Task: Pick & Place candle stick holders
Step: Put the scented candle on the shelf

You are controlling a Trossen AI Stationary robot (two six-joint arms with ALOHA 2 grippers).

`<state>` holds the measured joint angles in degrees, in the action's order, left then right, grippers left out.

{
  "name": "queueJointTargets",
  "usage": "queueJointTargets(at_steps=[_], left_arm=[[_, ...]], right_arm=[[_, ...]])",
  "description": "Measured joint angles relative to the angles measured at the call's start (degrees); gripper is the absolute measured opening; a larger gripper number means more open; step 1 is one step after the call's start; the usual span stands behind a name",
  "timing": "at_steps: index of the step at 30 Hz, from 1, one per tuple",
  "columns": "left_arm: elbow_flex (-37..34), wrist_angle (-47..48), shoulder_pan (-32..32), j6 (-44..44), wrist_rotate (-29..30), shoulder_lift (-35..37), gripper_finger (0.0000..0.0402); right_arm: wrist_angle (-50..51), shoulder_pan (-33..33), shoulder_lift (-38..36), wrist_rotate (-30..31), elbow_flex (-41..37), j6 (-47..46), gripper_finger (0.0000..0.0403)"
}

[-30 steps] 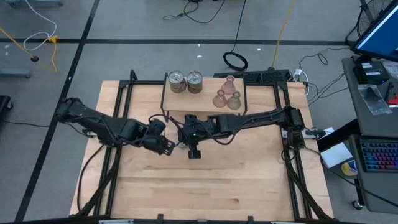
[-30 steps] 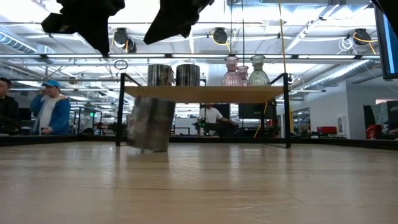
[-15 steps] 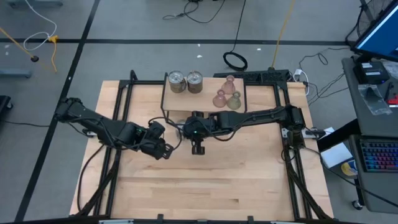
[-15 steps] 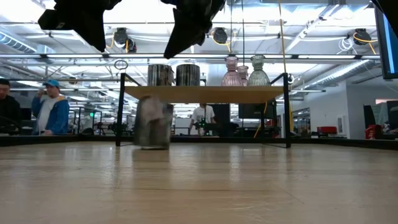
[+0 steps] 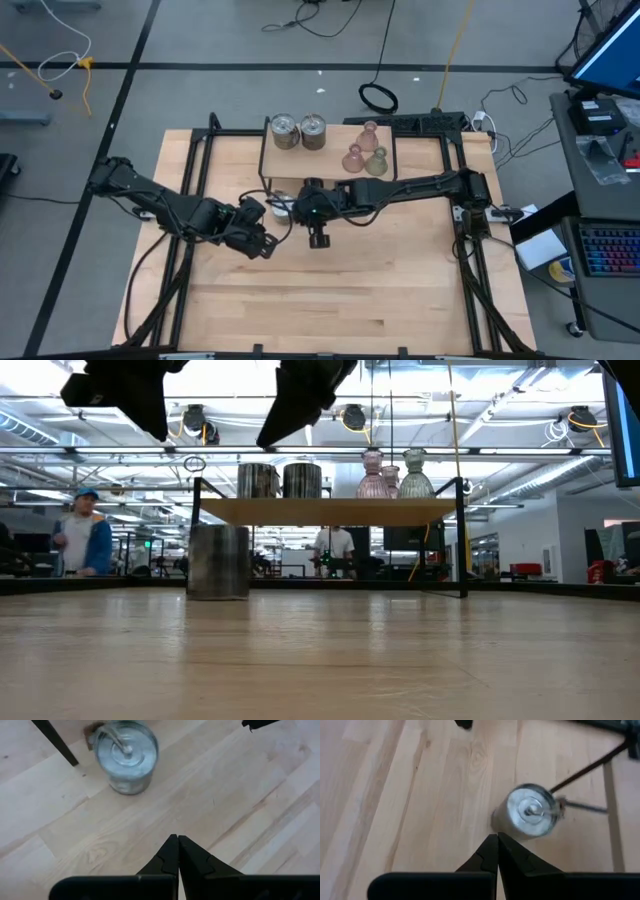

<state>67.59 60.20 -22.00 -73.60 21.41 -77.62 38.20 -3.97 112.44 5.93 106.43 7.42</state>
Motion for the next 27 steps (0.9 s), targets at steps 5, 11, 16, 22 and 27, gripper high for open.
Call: queueJointTargets(at_steps=[5, 11, 16, 22, 27], left_arm=[[0.0, -0.03, 0.0, 1.59, -0.37, 0.0, 0.0005], [0.0, -0.08, 0.0, 1.92, -0.39, 0.0, 0.0006], [0.0, -1.66, 0.0, 5.61, -0.34, 0.0, 0.001], [0.0, -8.42, 1.46, 16.61, 6.35, 0.0, 0.0082], [0.02, -12.1, 5.98, 26.53, 8.0, -1.64, 0.017]], right_arm=[[-1.72, 0.0, 0.0, 0.0, 0.0, 2.83, 0.0002], [-2.88, 0.0, 0.02, 0.0, 0.0, 3.67, 0.0029], [-2.98, 0.0, 0.02, 0.12, 0.0, 3.85, 0.0055], [4.82, 0.17, -0.33, 0.26, 0.0, 2.96, 0.0068], [19.31, 0.61, -0.9, 0.26, 0.0, -3.45, 0.0062]])
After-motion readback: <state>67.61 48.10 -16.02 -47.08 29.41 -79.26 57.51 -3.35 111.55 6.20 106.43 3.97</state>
